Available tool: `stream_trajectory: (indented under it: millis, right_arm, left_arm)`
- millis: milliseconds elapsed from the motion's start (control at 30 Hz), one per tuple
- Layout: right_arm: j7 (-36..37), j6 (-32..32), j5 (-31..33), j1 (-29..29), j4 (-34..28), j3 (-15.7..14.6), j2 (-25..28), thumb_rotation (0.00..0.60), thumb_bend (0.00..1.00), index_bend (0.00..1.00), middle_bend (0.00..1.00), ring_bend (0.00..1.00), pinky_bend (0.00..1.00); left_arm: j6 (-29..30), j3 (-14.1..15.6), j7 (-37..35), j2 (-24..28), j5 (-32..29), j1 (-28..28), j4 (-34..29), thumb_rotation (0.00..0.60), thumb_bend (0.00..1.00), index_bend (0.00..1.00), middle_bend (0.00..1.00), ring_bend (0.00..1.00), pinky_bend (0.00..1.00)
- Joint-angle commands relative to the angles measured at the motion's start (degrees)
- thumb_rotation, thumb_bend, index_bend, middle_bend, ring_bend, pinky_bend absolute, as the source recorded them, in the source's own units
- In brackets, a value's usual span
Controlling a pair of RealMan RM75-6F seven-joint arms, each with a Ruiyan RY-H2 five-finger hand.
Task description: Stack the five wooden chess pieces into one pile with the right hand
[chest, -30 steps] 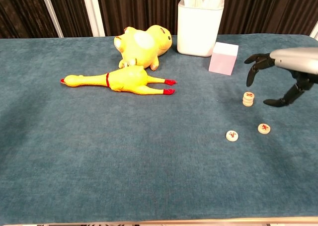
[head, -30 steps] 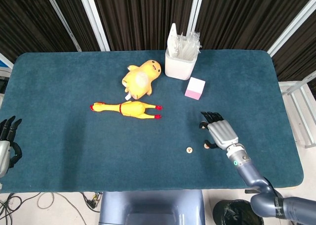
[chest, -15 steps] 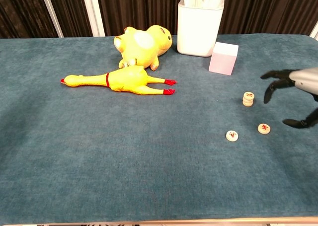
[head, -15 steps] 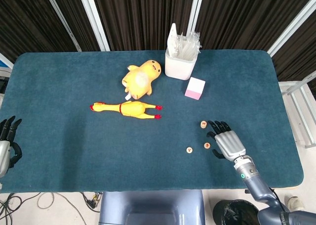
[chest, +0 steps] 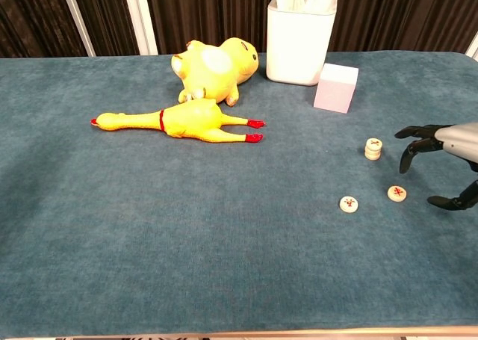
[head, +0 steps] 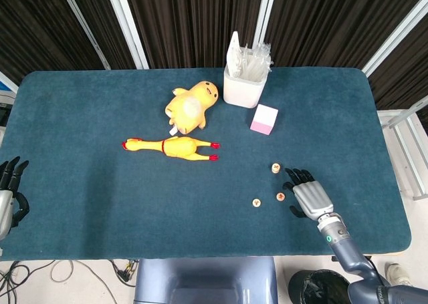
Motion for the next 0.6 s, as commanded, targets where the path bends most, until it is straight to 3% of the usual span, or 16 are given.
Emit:
stream_trajectory:
  millis: [33, 600]
  right_arm:
    - [0.11, -0.53, 0.31, 0.12, 0.62, 0.47, -0.58, 0.6, 0.4, 0.35, 0.06, 0.02, 0.08]
    - [-0.8, -3.84, 3.08, 1.13, 3.35, 2.86, -3.77, 0.6, 0.4, 0.38, 0.06, 0.02, 0.09]
  left_arm:
    - [0.01, 0.01, -0.02, 0.01, 0.01, 0.01, -0.01, 0.6, 0.82, 0.1, 0.0, 0.0, 0.01]
    - [0.04, -0.06, 0.2, -0.1, -0.07, 0.01, 0.05, 0.6, 0.82, 0.1, 0.0, 0.0, 0.01]
